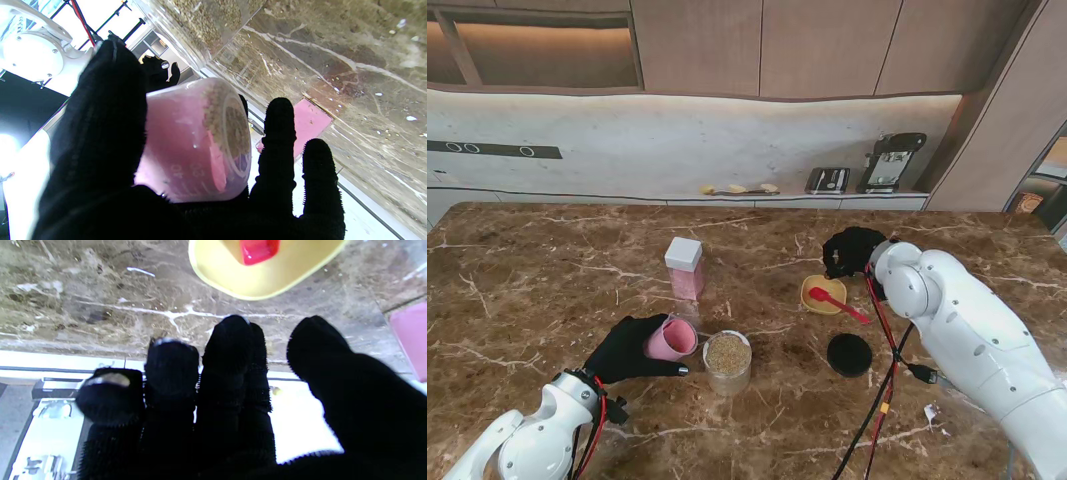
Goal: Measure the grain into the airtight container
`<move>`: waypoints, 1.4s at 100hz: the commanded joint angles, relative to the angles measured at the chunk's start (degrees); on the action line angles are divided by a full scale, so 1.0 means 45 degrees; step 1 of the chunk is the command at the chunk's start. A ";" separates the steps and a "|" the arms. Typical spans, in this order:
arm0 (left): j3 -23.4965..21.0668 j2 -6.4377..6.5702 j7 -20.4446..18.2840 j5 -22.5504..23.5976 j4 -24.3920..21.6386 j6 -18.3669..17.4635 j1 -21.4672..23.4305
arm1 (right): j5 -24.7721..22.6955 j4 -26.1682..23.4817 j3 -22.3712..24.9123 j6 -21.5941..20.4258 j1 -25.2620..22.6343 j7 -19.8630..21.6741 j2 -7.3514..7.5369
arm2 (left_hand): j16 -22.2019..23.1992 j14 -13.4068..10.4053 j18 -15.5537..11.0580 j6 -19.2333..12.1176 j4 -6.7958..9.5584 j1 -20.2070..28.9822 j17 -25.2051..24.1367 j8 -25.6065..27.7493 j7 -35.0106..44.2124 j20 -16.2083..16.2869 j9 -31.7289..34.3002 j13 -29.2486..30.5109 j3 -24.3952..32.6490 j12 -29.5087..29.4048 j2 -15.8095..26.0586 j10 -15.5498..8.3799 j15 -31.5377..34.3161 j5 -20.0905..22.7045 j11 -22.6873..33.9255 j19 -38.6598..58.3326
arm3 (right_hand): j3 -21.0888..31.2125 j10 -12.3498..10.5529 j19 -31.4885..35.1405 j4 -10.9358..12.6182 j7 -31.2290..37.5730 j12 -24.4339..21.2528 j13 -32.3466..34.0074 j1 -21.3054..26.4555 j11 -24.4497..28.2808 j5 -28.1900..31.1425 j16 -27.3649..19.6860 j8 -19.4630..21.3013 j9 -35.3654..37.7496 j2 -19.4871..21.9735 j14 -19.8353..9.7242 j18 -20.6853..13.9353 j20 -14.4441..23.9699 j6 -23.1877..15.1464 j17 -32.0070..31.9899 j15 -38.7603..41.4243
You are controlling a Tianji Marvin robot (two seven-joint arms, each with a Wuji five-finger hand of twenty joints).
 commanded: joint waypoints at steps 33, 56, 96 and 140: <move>0.0067 -0.0041 0.0149 0.0029 0.0142 -0.0134 -0.0063 | -0.0382 -0.2590 0.1813 -0.0057 -0.1996 0.0061 0.0034 | 0.0023 -0.0365 0.0118 -0.2734 -0.0503 0.2619 -0.0263 -0.0113 0.2306 -0.0042 0.1513 0.0091 0.4615 -0.0063 0.2960 -0.0827 -0.0014 0.2797 0.0579 -0.0220 | -0.0668 0.0462 -0.5099 0.2540 -0.4046 -0.2599 -0.3756 -0.1290 -0.3519 -0.1774 -0.1456 0.1072 -0.3936 0.0529 -0.0097 0.0102 -0.0369 0.0574 -0.4397 -0.6126; 0.0119 -0.0058 0.0230 -0.0003 0.0245 -0.0175 -0.0108 | -0.0343 -0.3836 0.2603 -0.0187 -0.3287 -0.0133 -0.0005 | -0.0079 -0.0390 0.0104 -0.2802 -0.0528 0.2387 -0.0257 -0.0173 0.2332 -0.0042 0.1497 0.0016 0.4728 -0.0525 0.2843 -0.0895 -0.0154 0.2742 0.0071 -0.0220 | -0.1253 0.0794 -0.7262 0.2590 -0.4904 -0.3975 -0.5190 -0.1509 -0.5054 -0.2287 -0.2503 0.0550 -0.5539 0.0689 -0.0082 -0.0044 -0.0748 0.0864 -0.5835 -0.8284; 0.0086 -0.0114 0.0478 -0.0035 0.0337 -0.0396 -0.0183 | 0.0301 -0.5514 0.3921 -0.0296 -0.6030 -0.1782 -0.0296 | -0.0443 -0.0541 0.0060 -0.2941 -0.0403 0.1495 -0.0274 -0.0667 0.2451 -0.0051 0.1638 -0.0138 0.5313 -0.1098 0.1904 -0.1041 -0.0597 0.2555 -0.0797 -0.0253 | -0.4311 0.1406 -0.9727 0.2752 -0.6037 -0.6126 -0.6695 -0.2492 -0.7400 -0.3214 -0.4733 -0.0333 -0.7491 0.2523 0.0097 -0.0376 -0.2026 0.1294 -0.6968 -1.1410; 0.0316 -0.0319 0.0958 -0.0764 0.0546 -0.0192 -0.0608 | 0.1196 -0.5756 0.4081 -0.0536 -0.7478 -0.4460 -0.0782 | -0.0579 -0.0679 -0.0037 -0.3466 -0.0435 0.0403 -0.0461 0.0642 0.3166 -0.0126 0.1820 -0.0287 0.6700 -0.1006 0.0341 -0.1294 -0.0848 0.1848 -0.1298 -0.0568 | -0.6580 0.1579 -1.0363 0.2570 -0.6283 -0.7035 -0.7233 -0.4367 -0.7911 -0.3635 -0.5726 -0.0501 -0.8080 0.4093 0.0010 -0.0558 -0.2586 0.1675 -0.7260 -1.2162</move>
